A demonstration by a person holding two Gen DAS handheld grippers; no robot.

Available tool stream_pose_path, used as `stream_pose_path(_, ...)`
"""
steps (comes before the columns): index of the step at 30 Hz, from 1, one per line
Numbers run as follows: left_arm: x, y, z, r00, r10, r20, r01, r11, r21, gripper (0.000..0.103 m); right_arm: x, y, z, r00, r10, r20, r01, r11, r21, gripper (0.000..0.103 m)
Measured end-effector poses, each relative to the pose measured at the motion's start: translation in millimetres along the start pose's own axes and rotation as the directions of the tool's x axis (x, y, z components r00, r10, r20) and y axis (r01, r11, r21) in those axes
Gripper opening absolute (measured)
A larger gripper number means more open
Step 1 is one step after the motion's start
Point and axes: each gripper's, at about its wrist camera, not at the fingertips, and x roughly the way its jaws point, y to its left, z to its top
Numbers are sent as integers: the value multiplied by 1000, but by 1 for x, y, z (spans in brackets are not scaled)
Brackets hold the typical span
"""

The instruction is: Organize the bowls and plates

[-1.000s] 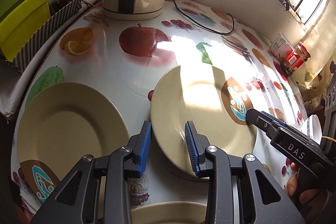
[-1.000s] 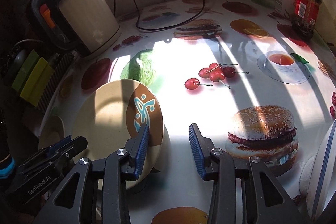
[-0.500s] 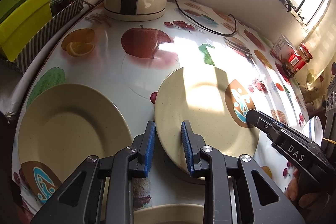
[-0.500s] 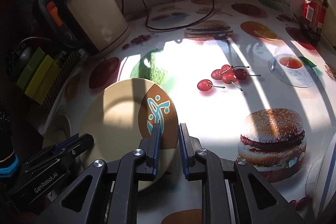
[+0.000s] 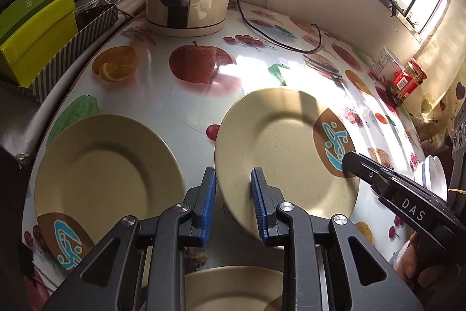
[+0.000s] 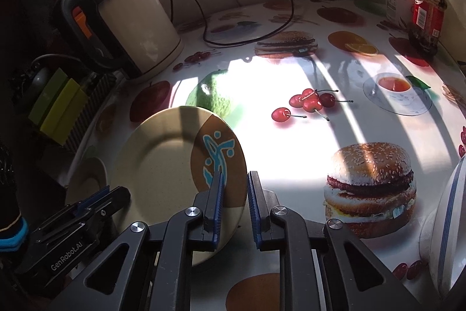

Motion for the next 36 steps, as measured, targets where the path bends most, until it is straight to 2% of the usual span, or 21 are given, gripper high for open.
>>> stream_pose_path(15, -47, 6, -22, 999, -16, 52, 16, 1000, -5, 26, -49, 24, -19, 999, 22, 42, -20, 999, -37, 17)
stream_pose_path(23, -73, 7, -38, 996, -2, 84, 1, 1000, 10, 26, -68, 34, -34, 998, 31, 59, -27, 998, -60, 17)
stream_pose_path(36, -87, 20, -80, 998, -3, 64, 5, 1000, -27, 26, -75, 39, -75, 998, 57, 15, -56, 996, -72, 17)
